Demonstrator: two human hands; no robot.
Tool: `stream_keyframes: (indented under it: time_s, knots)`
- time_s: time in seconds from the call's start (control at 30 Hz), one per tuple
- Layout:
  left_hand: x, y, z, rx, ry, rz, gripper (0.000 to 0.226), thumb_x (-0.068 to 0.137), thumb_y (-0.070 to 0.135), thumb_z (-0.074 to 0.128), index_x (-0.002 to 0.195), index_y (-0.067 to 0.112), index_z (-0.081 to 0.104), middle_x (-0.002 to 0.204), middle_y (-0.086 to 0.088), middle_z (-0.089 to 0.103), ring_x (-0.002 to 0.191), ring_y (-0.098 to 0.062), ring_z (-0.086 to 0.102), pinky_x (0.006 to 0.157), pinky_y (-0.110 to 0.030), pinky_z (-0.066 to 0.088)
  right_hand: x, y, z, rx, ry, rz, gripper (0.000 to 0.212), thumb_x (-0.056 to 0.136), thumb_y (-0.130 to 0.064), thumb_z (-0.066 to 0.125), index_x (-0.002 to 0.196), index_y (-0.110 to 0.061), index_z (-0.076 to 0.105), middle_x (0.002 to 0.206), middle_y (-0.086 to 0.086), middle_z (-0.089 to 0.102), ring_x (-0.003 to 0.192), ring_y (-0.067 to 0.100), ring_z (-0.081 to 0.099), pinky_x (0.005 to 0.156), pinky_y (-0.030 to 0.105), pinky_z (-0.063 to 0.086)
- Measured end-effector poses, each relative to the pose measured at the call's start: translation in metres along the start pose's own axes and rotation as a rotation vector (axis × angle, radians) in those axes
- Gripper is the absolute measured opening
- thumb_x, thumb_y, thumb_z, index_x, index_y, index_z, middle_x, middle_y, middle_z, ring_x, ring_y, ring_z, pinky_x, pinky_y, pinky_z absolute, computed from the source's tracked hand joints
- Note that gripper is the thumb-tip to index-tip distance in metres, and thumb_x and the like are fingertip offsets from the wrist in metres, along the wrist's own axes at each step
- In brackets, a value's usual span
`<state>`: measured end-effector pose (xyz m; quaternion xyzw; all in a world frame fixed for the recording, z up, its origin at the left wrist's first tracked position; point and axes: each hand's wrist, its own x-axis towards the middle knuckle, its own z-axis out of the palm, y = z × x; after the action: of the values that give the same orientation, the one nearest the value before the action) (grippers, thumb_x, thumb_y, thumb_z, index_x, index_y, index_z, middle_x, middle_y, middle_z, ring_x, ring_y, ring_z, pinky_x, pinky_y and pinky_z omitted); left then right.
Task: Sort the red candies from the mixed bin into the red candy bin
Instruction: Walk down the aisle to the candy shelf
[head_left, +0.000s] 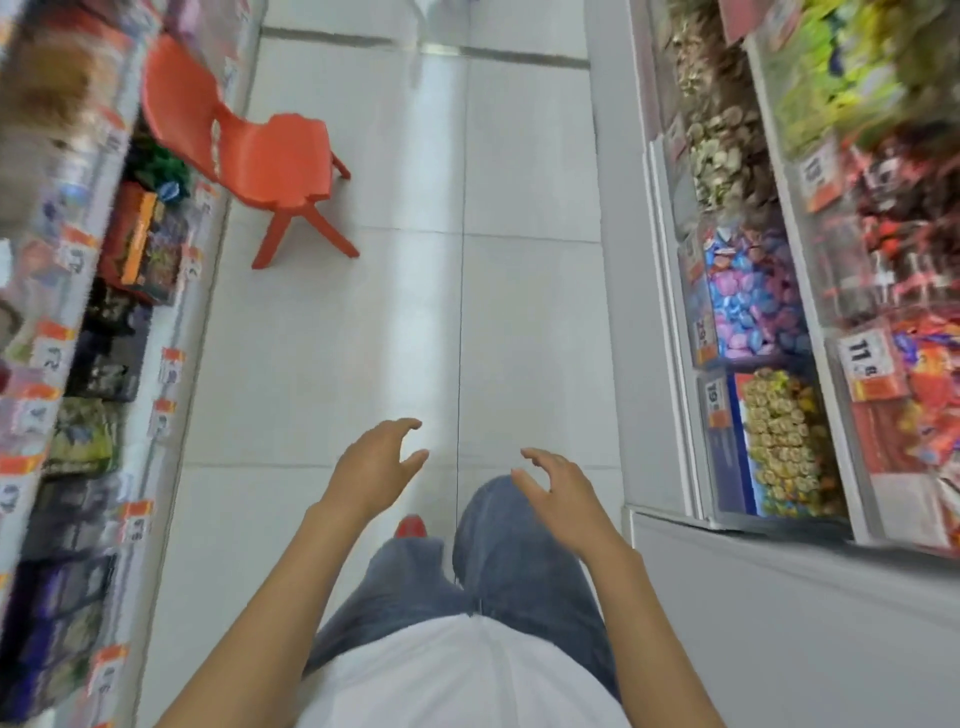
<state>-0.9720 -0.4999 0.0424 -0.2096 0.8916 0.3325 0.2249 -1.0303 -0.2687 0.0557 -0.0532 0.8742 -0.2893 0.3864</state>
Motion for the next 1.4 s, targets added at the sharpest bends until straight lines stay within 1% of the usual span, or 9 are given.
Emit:
stream_keyframes:
  time_s: [0.2, 0.3, 0.47, 0.7, 0.87, 0.97, 1.1, 1.23, 1.4]
  knots:
    - [0.188, 0.054, -0.066, -0.004, -0.036, -0.037, 0.045, 0.094, 0.038, 0.053, 0.136, 0.025, 0.045, 0.133, 0.001, 0.052, 0.116, -0.015, 0.053, 0.092, -0.030, 0.043, 0.167, -0.044, -0.101, 0.041, -0.014, 0.017, 0.052, 0.096, -0.044, 0.047, 0.141, -0.019, 0.044, 0.142, 0.003, 0.047, 0.128, 0.018, 0.045, 0.110, 0.031, 0.034]
    - [0.275, 0.100, -0.112, -0.032, -0.020, -0.064, 0.044, 0.093, 0.036, 0.055, 0.135, 0.023, 0.047, 0.132, -0.001, 0.054, 0.113, -0.015, 0.054, 0.090, -0.028, 0.043, 0.253, -0.072, -0.174, 0.054, -0.027, 0.001, 0.046, 0.097, -0.041, 0.048, 0.137, -0.019, 0.048, 0.136, 0.003, 0.052, 0.123, 0.018, 0.048, 0.106, 0.028, 0.035]
    - [0.386, 0.169, -0.187, -0.161, 0.025, -0.078, 0.041, 0.092, 0.031, 0.059, 0.131, 0.022, 0.051, 0.128, 0.000, 0.057, 0.106, -0.014, 0.056, 0.091, -0.030, 0.045, 0.357, -0.127, -0.282, 0.091, 0.002, 0.034, 0.046, 0.096, -0.042, 0.049, 0.136, -0.019, 0.049, 0.136, 0.004, 0.052, 0.125, 0.018, 0.047, 0.109, 0.036, 0.035]
    - [0.573, 0.227, -0.273, -0.210, 0.025, -0.074, 0.040, 0.091, 0.031, 0.059, 0.129, 0.022, 0.053, 0.124, 0.002, 0.059, 0.097, -0.011, 0.056, 0.086, -0.026, 0.045, 0.524, -0.196, -0.388, 0.116, -0.057, 0.073, 0.048, 0.096, -0.048, 0.046, 0.136, -0.023, 0.048, 0.136, 0.001, 0.051, 0.123, 0.018, 0.049, 0.106, 0.034, 0.038]
    - [0.740, 0.258, -0.369, -0.144, 0.012, -0.078, 0.044, 0.092, 0.035, 0.056, 0.134, 0.022, 0.048, 0.131, 0.002, 0.055, 0.111, -0.015, 0.056, 0.093, -0.030, 0.045, 0.671, -0.271, -0.474, 0.147, -0.006, 0.107, 0.050, 0.095, -0.049, 0.047, 0.136, -0.021, 0.049, 0.135, 0.003, 0.053, 0.121, 0.018, 0.051, 0.101, 0.030, 0.038]
    - [0.822, 0.289, -0.431, -0.112, 0.019, -0.064, 0.043, 0.093, 0.035, 0.055, 0.133, 0.022, 0.048, 0.130, 0.001, 0.056, 0.112, -0.016, 0.056, 0.094, -0.032, 0.045, 0.738, -0.318, -0.528, 0.168, 0.005, 0.099, 0.047, 0.097, -0.044, 0.047, 0.137, -0.019, 0.048, 0.135, 0.003, 0.051, 0.120, 0.018, 0.050, 0.098, 0.026, 0.037]
    - [0.925, 0.338, -0.497, -0.123, -0.021, -0.034, 0.044, 0.093, 0.036, 0.055, 0.135, 0.026, 0.048, 0.129, 0.003, 0.056, 0.109, -0.014, 0.057, 0.092, -0.033, 0.048, 0.827, -0.366, -0.595, 0.211, -0.001, 0.133, 0.051, 0.095, -0.048, 0.048, 0.138, -0.021, 0.047, 0.137, 0.004, 0.052, 0.119, 0.018, 0.052, 0.103, 0.032, 0.040]
    - [1.037, 0.378, -0.537, -0.117, -0.049, -0.009, 0.044, 0.092, 0.034, 0.057, 0.135, 0.026, 0.049, 0.128, 0.003, 0.056, 0.109, -0.013, 0.057, 0.090, -0.031, 0.049, 0.925, -0.395, -0.659, 0.190, 0.009, 0.150, 0.055, 0.094, -0.049, 0.048, 0.142, -0.021, 0.043, 0.141, 0.004, 0.048, 0.124, 0.020, 0.049, 0.102, 0.030, 0.038]
    - [1.226, 0.446, -0.598, -0.045, -0.061, 0.003, 0.042, 0.093, 0.032, 0.056, 0.134, 0.024, 0.050, 0.131, 0.001, 0.056, 0.111, -0.014, 0.057, 0.092, -0.029, 0.047, 1.093, -0.433, -0.757, 0.175, -0.024, 0.139, 0.056, 0.095, -0.046, 0.048, 0.144, -0.020, 0.039, 0.146, 0.004, 0.044, 0.130, 0.020, 0.045, 0.108, 0.033, 0.036]
